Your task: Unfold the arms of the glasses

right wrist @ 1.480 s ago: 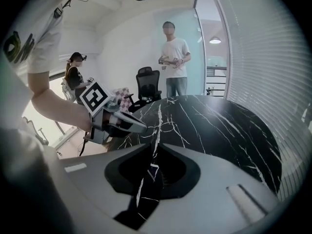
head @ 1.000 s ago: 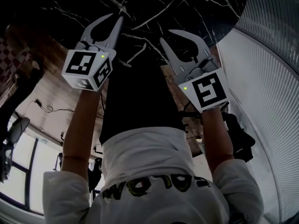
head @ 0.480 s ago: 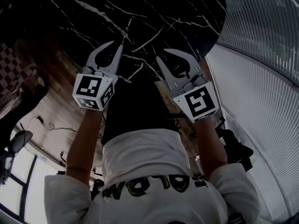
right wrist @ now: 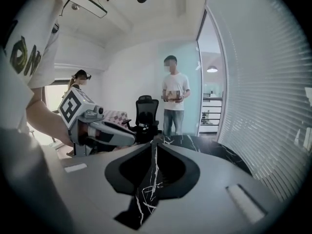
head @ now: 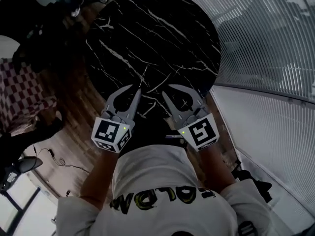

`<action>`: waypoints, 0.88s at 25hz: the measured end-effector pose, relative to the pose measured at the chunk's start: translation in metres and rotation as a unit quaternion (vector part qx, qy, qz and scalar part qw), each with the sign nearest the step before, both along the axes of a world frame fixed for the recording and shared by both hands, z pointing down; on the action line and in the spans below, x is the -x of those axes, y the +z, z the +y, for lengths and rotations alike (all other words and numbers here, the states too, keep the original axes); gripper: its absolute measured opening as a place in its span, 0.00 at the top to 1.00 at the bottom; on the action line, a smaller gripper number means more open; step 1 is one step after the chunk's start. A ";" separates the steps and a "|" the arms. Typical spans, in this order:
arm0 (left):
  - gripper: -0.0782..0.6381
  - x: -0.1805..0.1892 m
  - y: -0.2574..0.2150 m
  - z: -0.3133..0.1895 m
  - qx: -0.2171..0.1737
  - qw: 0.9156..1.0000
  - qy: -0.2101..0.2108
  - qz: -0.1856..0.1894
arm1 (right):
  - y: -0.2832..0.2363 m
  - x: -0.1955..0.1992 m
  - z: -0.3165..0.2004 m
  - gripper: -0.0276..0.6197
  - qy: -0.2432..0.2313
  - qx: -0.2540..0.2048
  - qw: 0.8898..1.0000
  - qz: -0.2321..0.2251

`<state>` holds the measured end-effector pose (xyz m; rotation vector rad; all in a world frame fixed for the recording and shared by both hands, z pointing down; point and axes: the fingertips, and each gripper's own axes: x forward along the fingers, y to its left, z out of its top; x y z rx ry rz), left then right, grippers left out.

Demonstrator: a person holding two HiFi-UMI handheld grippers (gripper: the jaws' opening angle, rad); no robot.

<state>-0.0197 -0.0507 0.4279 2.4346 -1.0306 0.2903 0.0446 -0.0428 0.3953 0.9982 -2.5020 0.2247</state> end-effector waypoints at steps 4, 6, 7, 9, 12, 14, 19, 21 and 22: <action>0.82 -0.002 -0.037 0.004 -0.020 1.000 0.003 0.013 | -0.032 0.011 -0.001 0.90 0.018 -0.015 0.999 -0.025; 0.82 -0.006 -0.055 0.003 -0.033 0.999 0.005 0.016 | -0.049 0.014 -0.003 0.90 0.008 -0.033 0.999 -0.030; 0.82 -0.008 -0.062 0.007 -0.036 0.999 0.006 0.018 | -0.057 0.015 -0.001 0.90 0.007 -0.037 0.999 -0.035; 0.82 -0.011 -0.075 0.016 -0.036 0.999 0.007 0.024 | -0.070 0.015 0.008 0.90 0.012 -0.034 0.998 -0.051; 0.83 -0.014 -0.094 0.020 -0.047 0.998 0.009 0.036 | -0.090 0.014 0.010 0.90 0.013 -0.051 0.996 -0.066; 0.83 -0.014 -0.109 0.024 -0.054 0.998 0.008 0.043 | -0.103 0.013 0.013 0.90 0.014 -0.061 0.995 -0.076; 0.85 -0.012 -0.139 0.028 -0.080 0.995 0.006 0.051 | -0.128 0.020 0.024 0.91 0.009 -0.080 0.993 -0.088; 0.85 -0.013 -0.144 0.029 -0.086 0.995 0.009 0.052 | -0.128 0.023 0.030 0.93 0.019 -0.069 0.992 -0.101; 0.85 -0.013 -0.146 0.029 -0.088 0.995 0.010 0.053 | -0.126 0.023 0.032 0.94 0.026 -0.062 0.992 -0.108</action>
